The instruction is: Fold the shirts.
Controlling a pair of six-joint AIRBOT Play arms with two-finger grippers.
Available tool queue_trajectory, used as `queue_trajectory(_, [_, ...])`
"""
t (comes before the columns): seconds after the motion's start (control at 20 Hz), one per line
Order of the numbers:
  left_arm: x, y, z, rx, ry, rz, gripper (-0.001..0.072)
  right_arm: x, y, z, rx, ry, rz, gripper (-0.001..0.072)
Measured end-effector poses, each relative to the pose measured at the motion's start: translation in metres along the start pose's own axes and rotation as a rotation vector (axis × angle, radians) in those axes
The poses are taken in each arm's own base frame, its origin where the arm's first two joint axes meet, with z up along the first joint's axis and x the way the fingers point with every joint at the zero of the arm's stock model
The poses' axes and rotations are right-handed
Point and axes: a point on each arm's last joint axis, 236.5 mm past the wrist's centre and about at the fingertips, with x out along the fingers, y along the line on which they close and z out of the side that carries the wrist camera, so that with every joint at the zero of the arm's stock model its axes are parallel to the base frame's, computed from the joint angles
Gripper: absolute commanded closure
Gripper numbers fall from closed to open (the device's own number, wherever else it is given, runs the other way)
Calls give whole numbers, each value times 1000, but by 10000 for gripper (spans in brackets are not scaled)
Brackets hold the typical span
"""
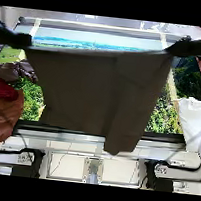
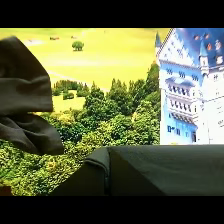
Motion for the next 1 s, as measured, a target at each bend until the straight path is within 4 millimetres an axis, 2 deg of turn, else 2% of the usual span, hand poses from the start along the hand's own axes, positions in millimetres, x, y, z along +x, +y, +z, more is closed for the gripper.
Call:
queue_trajectory(0.1, [60, 3, -2, -26, 48, 10, 698, 62, -29, -13, 57, 68, 14, 704])
queue_trajectory(0.2, [109, 6, -3, -66, 58, 19, 698, 120, -56, -24, 120, 93, 10, 704])
queue_trajectory(0.3, [144, 8, -5, -91, 59, 25, 697, 161, -76, -34, 166, 97, -3, 704])
queue_trajectory(0.4, [164, 8, -9, -103, 65, 28, 698, 188, -88, -41, 195, 95, -16, 705])
queue_trajectory(0.5, [172, 7, -10, -107, 67, 28, 698, 198, -93, -47, 205, 110, -22, 705])
queue_trajectory(0.65, [172, 4, -22, -105, 116, 24, 698, 197, -93, -70, 179, 208, -40, 706])
queue_trajectory(0.8, [172, 0, -51, -77, 227, 12, 698, 189, -93, -104, 152, 357, -60, 706])
queue_trajectory(1.0, [179, -5, -89, -68, 344, 1, 698, 188, -93, -150, 168, 509, -62, 706])
